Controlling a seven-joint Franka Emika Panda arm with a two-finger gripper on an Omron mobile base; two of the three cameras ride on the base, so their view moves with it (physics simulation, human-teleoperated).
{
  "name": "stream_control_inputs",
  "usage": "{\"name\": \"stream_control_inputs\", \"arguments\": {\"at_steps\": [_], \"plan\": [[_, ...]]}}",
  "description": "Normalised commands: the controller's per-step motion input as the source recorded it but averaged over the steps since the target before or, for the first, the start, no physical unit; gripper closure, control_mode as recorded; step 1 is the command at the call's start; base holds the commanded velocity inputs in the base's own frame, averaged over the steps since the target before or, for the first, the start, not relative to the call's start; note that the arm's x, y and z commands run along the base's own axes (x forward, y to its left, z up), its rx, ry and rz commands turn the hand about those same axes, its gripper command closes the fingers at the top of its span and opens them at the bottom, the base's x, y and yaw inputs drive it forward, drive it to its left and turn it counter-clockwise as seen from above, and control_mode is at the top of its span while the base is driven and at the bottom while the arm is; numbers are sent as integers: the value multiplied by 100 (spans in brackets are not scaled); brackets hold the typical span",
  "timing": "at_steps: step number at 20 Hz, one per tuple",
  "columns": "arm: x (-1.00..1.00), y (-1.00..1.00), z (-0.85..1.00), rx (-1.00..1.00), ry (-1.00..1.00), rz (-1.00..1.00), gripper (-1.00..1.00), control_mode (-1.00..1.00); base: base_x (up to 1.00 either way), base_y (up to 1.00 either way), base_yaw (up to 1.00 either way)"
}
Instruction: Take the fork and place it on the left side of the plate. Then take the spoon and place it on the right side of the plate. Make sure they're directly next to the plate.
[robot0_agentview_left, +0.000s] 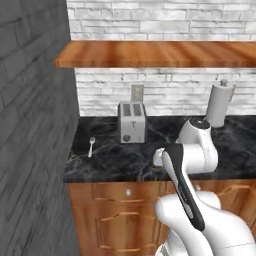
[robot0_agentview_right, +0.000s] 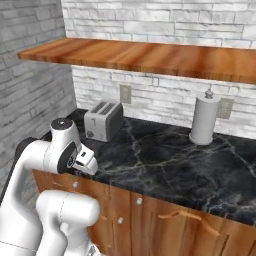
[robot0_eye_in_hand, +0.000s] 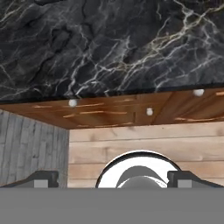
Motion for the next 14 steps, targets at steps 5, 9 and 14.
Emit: {"name": "stream_control_inputs", "arguments": {"at_steps": [5,9,14], "plan": [[0,0,0,0,0,0,-100,100,53,64,1],[0,0,0,0,0,0,-100,100,44,55,0],[0,0,0,0,0,0,-100,100,35,45,0]]}}
